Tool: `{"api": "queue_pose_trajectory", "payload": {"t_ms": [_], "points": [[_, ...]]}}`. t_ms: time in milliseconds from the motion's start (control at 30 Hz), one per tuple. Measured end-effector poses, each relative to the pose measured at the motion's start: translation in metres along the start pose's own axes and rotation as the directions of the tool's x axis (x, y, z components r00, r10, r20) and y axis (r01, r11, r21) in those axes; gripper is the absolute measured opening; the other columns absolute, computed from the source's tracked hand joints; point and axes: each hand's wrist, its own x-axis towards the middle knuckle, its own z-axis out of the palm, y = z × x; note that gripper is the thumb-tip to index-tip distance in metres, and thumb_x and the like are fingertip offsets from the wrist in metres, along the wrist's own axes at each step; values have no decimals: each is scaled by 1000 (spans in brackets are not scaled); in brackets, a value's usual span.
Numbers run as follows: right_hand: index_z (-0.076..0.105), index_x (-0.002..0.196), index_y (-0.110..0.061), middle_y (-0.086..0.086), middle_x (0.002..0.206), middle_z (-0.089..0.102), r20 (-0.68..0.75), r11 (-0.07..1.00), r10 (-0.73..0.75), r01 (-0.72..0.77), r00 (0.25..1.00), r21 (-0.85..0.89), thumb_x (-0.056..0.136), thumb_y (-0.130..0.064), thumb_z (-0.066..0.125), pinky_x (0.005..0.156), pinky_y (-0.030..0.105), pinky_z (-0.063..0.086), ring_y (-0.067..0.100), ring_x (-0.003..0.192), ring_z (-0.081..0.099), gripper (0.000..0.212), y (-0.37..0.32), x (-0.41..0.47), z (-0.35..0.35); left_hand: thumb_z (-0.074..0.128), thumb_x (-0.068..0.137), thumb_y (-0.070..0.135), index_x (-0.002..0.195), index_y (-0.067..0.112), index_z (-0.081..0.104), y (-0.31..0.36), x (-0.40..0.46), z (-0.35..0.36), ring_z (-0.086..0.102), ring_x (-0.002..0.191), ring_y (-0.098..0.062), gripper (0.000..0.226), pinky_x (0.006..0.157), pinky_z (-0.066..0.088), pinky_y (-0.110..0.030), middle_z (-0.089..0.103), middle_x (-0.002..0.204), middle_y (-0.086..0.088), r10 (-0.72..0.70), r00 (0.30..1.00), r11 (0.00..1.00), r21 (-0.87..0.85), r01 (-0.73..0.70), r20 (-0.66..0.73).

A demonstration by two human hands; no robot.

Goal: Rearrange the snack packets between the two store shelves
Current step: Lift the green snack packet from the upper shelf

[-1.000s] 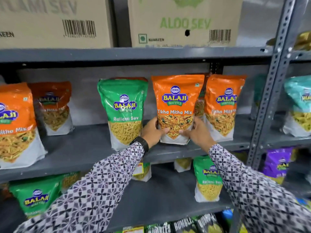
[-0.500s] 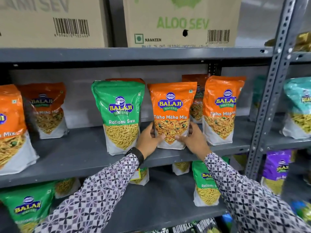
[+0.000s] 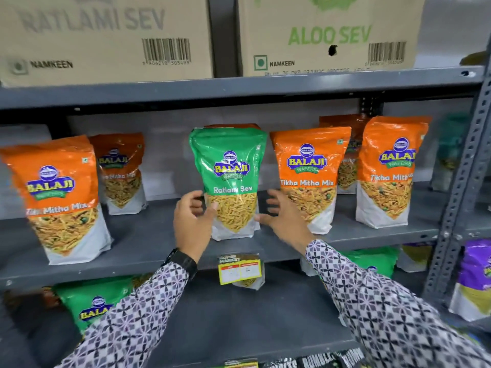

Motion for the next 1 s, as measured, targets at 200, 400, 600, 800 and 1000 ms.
{"api": "queue_pose_trajectory", "payload": {"t_ms": [200, 400, 600, 800, 1000], "points": [[41, 152, -13, 1, 130, 62, 79, 994, 102, -104, 992, 33, 84, -13, 85, 105, 34, 45, 19, 127, 56, 81, -8, 16, 30, 87, 81, 20, 156, 21, 33, -28, 31, -4, 56, 133, -21, 93, 112, 48, -45, 57, 145, -3, -205, 880, 964, -68, 258, 429], [55, 134, -16, 8, 130, 72, -19, 996, 85, -85, 996, 23, 75, -15, 92, 107, 50, 54, 28, 122, 67, 70, -4, 22, 43, 81, 83, 3, 140, 12, 56, -19, 26, -5, 66, 103, -9, 63, 88, 57, -25, 68, 115, 0, -138, 893, 978, -86, 193, 429], [56, 122, -28, -1, 123, 73, -29, 994, -3, 6, 1000, 105, 74, -18, 93, 100, 46, 59, 21, 116, 70, 61, -15, -14, 42, 85, 80, 10, 128, 22, 61, -5, 4, -40, 71, 105, -15, 55, 87, 62, -27, 73, 111, 5, -80, 894, 975, -152, 162, 441], [62, 128, -19, -5, 118, 76, -55, 983, -60, 69, 997, 172, 72, -16, 94, 86, 25, 61, 7, 105, 74, 65, -19, -80, 35, 91, 73, 20, 121, 39, 63, 7, -45, -80, 69, 112, -11, 59, 95, 56, -27, 75, 118, 12, -21, 902, 977, -181, 109, 431], [64, 119, -29, -14, 105, 79, -20, 990, -7, 10, 1000, 141, 67, -17, 97, 78, 19, 59, 2, 98, 74, 63, 13, -143, 47, 91, 75, 15, 132, 22, 62, -32, -101, -97, 70, 116, -16, 64, 93, 60, -34, 75, 124, 3, -101, 861, 973, -133, 191, 498]]}}
